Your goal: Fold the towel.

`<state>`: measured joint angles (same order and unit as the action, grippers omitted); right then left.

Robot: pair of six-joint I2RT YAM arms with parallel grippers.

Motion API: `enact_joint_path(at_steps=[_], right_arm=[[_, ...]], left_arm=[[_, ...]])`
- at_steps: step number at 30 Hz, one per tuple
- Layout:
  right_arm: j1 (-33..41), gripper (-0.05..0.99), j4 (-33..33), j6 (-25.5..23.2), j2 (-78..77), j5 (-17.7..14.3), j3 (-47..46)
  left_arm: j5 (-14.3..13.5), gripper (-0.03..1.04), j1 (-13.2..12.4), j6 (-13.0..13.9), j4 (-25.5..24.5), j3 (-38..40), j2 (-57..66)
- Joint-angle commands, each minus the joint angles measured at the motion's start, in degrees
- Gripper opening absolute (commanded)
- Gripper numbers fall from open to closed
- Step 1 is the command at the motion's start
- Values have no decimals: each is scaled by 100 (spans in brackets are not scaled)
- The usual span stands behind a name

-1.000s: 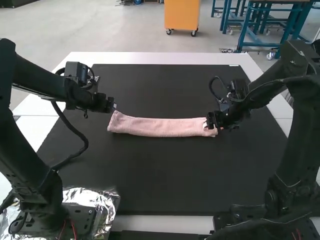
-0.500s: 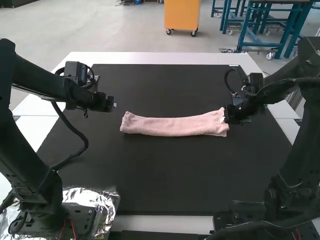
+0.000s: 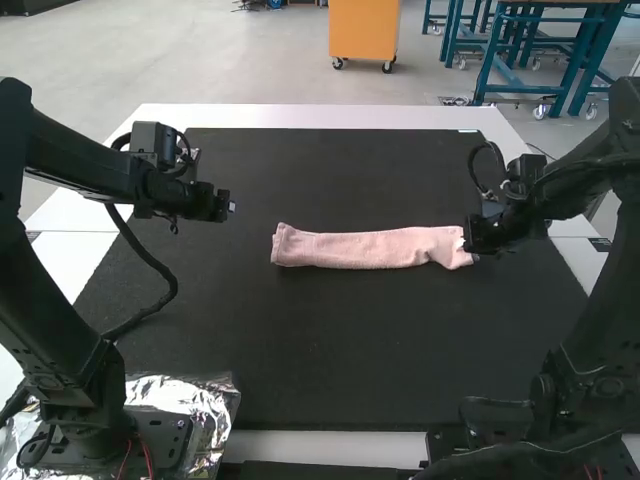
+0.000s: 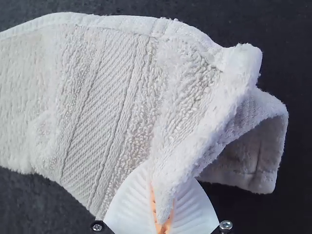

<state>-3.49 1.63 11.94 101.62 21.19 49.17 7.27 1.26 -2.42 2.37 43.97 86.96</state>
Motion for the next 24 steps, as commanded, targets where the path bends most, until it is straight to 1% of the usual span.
enact_joint_path(at_steps=[1, 3, 6, 9, 10, 11, 13, 14, 16, 17, 18, 20, 24], right_arm=[[-3, -2, -154, 18, 33, -62, 84], [-21, -2, -286, 27, 94, -185, 93], [-56, -2, -418, 27, 226, -221, 146], [-56, -2, -418, 36, 376, -308, 242], [-56, 0, -418, 36, 420, -361, 269], [-56, 11, -418, 36, 446, -493, 295], [-56, 43, -444, 36, 455, -730, 304], [-56, 55, -453, 45, 455, -792, 313], [-82, 81, -435, 80, 446, -809, 374], [-108, 90, -409, 89, 446, -809, 427], [-135, 91, -374, 106, 437, -801, 462], [-205, 91, -295, 194, 420, -792, 559], [-275, 91, -312, 203, 464, -792, 647]], left_arm=[[-32, 97, 41, -57, 27, -81, -109], [-32, 97, 41, -66, 35, -81, -109], [-32, 97, 41, -84, 18, -90, -109], [-32, 97, 41, -75, -17, -90, -109], [-32, 97, 41, -75, -35, -81, -109], [-32, 97, 41, -66, -44, -81, -109], [-32, 97, 24, -57, -79, -81, -109], [-32, 97, 15, -57, -88, -81, -109], [-24, 97, 15, -49, -123, -90, -109], [-15, 97, 6, -49, -123, -90, -109], [-15, 97, 6, -49, -114, -90, -109], [-15, 97, 6, -40, -17, -134, -109], [-15, 97, 33, -22, 202, -231, -109]])
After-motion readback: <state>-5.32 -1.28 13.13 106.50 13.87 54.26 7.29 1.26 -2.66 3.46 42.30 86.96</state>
